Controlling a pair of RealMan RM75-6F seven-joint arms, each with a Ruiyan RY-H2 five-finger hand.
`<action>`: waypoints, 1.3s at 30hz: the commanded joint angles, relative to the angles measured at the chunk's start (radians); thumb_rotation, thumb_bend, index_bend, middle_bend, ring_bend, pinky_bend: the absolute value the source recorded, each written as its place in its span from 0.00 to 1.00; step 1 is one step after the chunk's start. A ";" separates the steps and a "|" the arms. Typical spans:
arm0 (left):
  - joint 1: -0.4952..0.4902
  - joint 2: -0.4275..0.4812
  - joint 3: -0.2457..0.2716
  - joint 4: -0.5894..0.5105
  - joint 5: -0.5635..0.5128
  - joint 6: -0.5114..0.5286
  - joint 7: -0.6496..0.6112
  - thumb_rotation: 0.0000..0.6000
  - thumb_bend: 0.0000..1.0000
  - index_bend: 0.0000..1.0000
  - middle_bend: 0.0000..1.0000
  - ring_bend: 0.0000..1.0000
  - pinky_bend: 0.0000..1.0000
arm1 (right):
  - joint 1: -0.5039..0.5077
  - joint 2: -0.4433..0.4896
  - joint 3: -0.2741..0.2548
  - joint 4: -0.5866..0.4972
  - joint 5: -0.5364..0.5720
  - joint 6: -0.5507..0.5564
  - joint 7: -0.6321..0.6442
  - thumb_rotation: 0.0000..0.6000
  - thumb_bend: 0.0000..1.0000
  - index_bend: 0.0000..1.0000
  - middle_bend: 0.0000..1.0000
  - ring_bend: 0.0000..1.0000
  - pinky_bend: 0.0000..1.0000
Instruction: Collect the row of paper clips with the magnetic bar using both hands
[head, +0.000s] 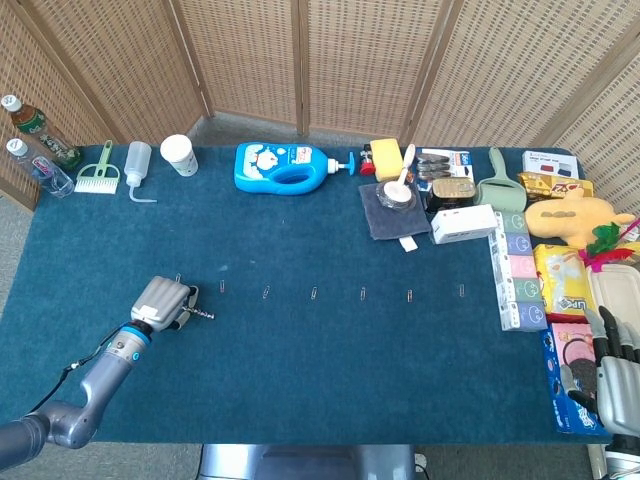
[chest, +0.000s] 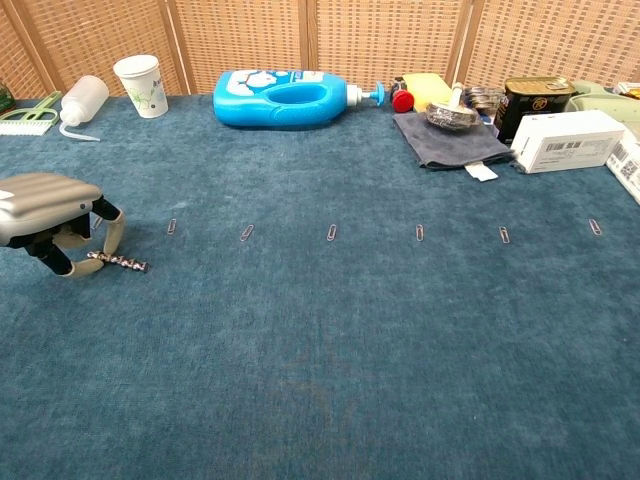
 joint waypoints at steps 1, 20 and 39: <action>-0.001 0.002 0.001 -0.002 -0.002 -0.002 0.001 1.00 0.38 0.56 1.00 1.00 1.00 | -0.001 -0.001 -0.001 0.002 0.000 0.000 0.004 1.00 0.39 0.01 0.05 0.00 0.09; -0.014 0.054 -0.008 -0.065 -0.005 0.005 -0.004 1.00 0.49 0.62 1.00 1.00 1.00 | -0.012 -0.004 -0.002 0.016 -0.012 0.013 0.028 1.00 0.39 0.02 0.05 0.00 0.09; 0.012 0.267 -0.036 -0.281 0.030 0.120 -0.005 1.00 0.51 0.63 1.00 1.00 1.00 | -0.011 -0.018 -0.002 0.046 -0.033 0.015 0.068 1.00 0.39 0.02 0.05 0.00 0.09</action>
